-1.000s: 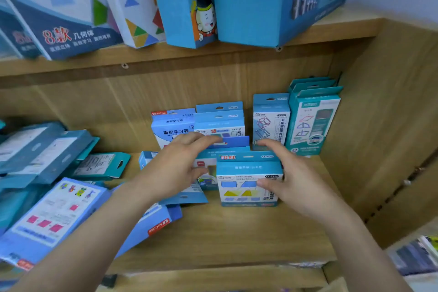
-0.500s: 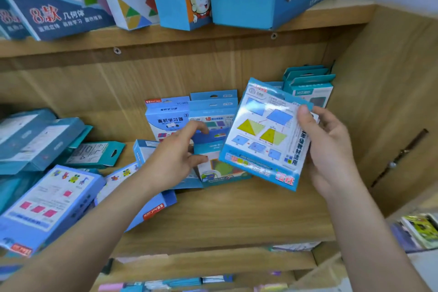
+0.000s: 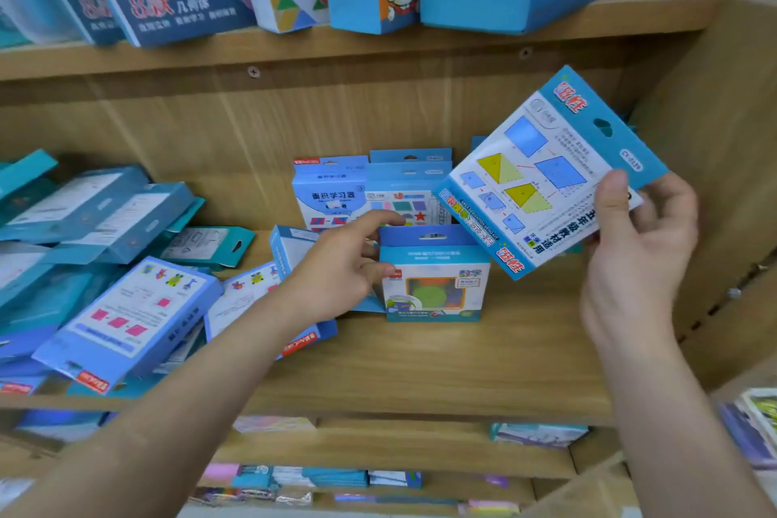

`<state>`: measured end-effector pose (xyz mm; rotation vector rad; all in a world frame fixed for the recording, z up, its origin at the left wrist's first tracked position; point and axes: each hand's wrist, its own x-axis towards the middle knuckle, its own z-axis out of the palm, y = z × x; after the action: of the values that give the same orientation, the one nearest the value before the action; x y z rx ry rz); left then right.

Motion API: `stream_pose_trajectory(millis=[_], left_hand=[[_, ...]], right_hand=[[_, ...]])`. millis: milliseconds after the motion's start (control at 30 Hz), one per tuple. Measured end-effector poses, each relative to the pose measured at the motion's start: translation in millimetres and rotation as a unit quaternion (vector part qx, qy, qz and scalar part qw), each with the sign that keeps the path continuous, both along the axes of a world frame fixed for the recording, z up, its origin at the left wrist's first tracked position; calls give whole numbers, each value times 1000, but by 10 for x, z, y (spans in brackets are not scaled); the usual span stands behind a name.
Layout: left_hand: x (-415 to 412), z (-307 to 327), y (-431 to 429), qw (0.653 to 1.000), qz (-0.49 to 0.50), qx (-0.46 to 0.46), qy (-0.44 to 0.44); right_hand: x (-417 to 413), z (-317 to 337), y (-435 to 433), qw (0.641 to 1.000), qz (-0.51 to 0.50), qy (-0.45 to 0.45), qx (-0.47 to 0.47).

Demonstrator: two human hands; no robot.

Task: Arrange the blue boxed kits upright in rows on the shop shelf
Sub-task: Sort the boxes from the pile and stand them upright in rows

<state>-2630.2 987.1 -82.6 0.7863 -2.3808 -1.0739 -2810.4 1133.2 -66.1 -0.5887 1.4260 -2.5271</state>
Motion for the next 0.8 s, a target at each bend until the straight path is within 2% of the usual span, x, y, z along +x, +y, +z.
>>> stream_pose_trajectory(millis=[100,200,400,500,600,700,800], left_hand=[[41,-15,-11,999,12,-45,-11],[128,21,-49,997,25,-69,-15],[601,404,-384,976,137,-160,54],[926,565,-687,963,176,-202,19],[1166,620,-962,964,186,-186,-23],[1168,658,-1076,980,137,-147,16],[938,778,-1094,994,17,-39,97]], right_hand=[[-16,2,-24,994,63,-87,-25],[-40,2,-46,972,136,-186,-36],[132,141,-197,955,197,-223,-8],[285,232,-271,956,234,-172,32],[484,321,-373,959,253,-94,81],[645,355,-562,963,236,-22,127],[728,451,-791,963,212,66,154]])
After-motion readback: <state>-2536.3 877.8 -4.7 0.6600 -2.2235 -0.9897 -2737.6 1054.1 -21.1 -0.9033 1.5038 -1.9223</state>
